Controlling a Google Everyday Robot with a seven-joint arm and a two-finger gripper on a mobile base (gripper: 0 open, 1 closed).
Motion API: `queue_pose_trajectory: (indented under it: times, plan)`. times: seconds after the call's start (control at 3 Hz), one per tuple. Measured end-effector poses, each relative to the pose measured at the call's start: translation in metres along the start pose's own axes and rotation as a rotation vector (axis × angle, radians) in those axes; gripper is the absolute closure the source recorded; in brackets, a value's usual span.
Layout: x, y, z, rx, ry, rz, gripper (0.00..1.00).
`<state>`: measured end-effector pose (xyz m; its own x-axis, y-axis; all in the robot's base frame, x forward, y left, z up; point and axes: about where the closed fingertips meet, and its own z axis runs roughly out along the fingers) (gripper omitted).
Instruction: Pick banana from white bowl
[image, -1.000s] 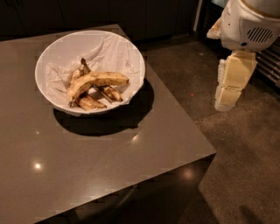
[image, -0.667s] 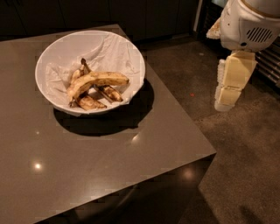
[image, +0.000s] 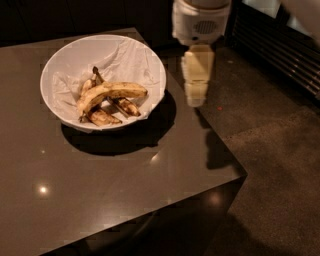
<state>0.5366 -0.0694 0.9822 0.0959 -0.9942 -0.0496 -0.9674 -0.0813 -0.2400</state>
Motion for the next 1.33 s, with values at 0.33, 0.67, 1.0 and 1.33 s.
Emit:
queue_pose_trajectory:
  times: [0.33,0.67,1.0,1.33]
  plan:
    - [-0.025,-0.016,0.003,0.045,-0.029,-0.033,0.00]
    - [-0.027,-0.019,0.003,0.052,-0.034,-0.035,0.00]
    - [-0.061,-0.040,0.010,0.039,-0.057,-0.088,0.00]
    - [-0.098,-0.067,0.018,0.026,-0.096,-0.132,0.00]
